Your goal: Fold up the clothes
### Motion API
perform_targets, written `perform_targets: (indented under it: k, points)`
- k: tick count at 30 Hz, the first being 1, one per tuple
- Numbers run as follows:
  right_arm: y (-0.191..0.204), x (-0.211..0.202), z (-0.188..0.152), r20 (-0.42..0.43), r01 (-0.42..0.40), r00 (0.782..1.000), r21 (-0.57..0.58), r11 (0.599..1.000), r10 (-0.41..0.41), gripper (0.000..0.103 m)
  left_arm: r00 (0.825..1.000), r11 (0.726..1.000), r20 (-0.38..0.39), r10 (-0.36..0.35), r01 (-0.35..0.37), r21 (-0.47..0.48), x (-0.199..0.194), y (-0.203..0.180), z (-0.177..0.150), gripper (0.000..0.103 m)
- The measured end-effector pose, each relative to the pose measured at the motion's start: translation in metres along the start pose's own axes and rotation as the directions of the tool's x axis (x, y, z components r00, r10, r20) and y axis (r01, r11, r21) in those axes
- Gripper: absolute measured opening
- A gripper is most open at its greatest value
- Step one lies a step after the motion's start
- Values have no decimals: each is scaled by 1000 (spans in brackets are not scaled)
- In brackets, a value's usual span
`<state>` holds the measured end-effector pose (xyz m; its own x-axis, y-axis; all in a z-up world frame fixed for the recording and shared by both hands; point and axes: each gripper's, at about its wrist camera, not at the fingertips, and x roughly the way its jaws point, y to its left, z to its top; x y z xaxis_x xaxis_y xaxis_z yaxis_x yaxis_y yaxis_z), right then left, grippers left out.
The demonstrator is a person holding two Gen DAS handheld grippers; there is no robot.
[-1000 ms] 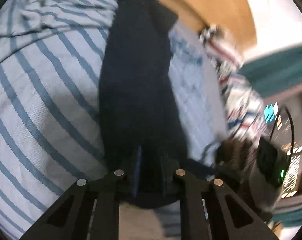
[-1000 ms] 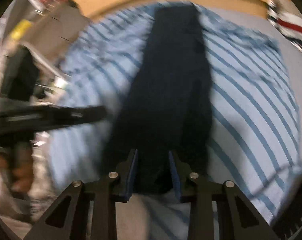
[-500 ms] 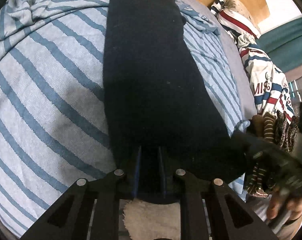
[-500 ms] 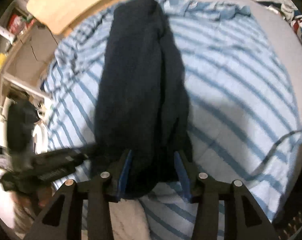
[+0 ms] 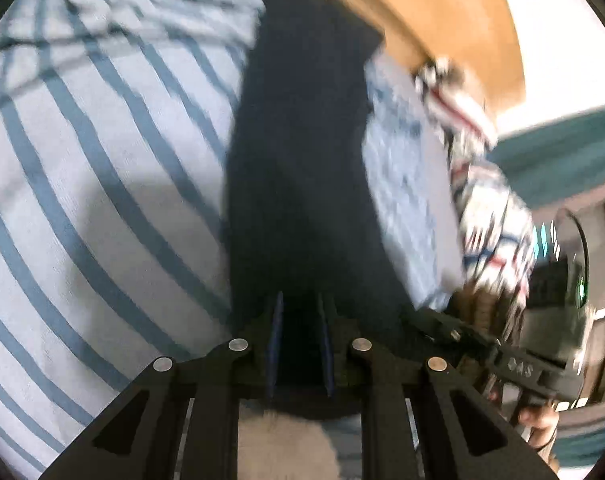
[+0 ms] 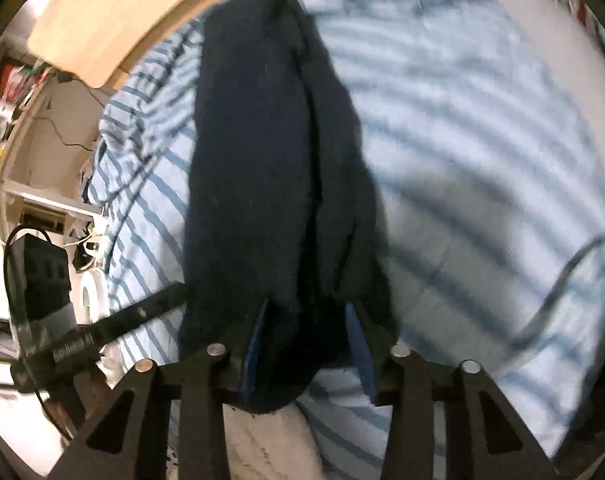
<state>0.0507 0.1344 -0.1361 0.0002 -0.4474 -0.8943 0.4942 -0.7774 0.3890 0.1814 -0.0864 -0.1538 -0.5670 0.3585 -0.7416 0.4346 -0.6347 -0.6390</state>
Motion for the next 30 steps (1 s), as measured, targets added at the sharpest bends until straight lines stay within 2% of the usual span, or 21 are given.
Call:
perform_targets:
  k: [1,3,5,7,10,11,13,14,16,19,20,21,22,24,30]
  points:
    - [6,-10,9,28,13,1000,-28,1000,-12,49,1000,999,23,-11,12,-33,-5,7,14,47]
    - [17,-24,34,80,-25,996,-54,998,29,52,998,995,58,-37,42,-90,-8,19,44,66]
    - [26,-28,61,107,-84,990,-51,995,89,58,993,989,92,-69,80,-126,-5,29,81,66]
    - [37,-26,98,128,-148,980,-37,988,151,58,992,982,108,-64,81,-169,4,38,118,66]
    - [49,-15,158,171,-98,979,-61,993,107,57,996,974,78,-31,48,-223,25,40,180,66]
    - [50,-10,176,182,-93,978,-63,994,103,61,998,976,64,-18,32,-218,34,41,198,66]
    - [46,6,208,156,-107,981,-43,993,113,72,999,977,42,-7,15,-213,52,40,232,66]
    - [43,14,222,136,-113,984,-28,993,116,75,999,975,37,-26,33,-219,62,41,248,66]
    - [35,38,248,93,-94,991,-7,996,94,76,998,968,30,-61,66,-243,79,44,271,66]
    - [29,66,271,79,3,997,-45,999,1,77,998,967,17,-58,61,-249,102,46,297,65]
    - [28,73,277,79,23,997,-66,998,-18,77,999,969,10,-50,51,-243,109,47,302,62]
    - [26,81,282,80,44,996,-87,995,-37,75,999,970,3,-43,42,-238,115,47,308,51]
    - [22,86,288,78,27,997,-86,996,-20,64,999,972,-4,-35,33,-232,122,48,314,44]
    - [14,98,299,75,-9,997,-83,997,15,53,999,975,-13,-47,43,-220,130,48,323,38]
    - [-6,127,329,70,-106,991,-80,991,111,53,999,997,-50,-14,10,-76,137,35,343,34]
